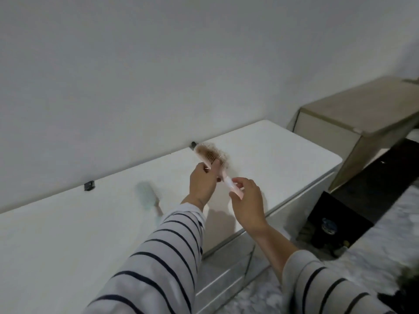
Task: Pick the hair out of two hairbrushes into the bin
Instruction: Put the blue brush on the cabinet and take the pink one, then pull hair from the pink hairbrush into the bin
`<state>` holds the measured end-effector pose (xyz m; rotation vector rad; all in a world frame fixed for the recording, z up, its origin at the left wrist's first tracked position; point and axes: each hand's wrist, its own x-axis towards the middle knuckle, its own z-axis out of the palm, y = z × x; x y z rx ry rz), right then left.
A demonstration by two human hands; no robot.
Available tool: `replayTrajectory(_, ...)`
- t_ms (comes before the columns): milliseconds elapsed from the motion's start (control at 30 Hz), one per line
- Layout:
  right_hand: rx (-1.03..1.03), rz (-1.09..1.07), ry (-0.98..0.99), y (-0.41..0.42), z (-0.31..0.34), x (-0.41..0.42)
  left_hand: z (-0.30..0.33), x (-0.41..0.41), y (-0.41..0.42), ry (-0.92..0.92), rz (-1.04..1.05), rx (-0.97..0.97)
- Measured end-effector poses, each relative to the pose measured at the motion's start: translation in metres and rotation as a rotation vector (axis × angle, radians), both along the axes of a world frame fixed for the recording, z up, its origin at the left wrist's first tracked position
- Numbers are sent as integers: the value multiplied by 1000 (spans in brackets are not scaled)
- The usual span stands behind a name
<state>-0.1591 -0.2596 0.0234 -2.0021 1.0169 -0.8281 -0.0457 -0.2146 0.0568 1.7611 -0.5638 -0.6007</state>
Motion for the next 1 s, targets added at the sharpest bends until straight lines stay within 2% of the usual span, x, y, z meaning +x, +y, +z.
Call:
replayTrajectory(133, 140, -46, -73, -21, -3, -61, 5, -57, -28, 95, -102, -66)
replayTrajectory(400, 452, -213, -198, -61, 7, -208, -5, -207, -59, 149, -399, -3)
replayTrajectory(600, 558, -294, -259, -54, 1, -328, -41, -320, -70, 163, -556, 83)
replayTrajectory(733, 526, -400, -206, -47, -21, -395, -89, -370, -89, 203, -529, 160)
replayTrajectory(1000, 515, -631, 122, -33, -63, -506, -95, -439, -77, 321, -498, 146)
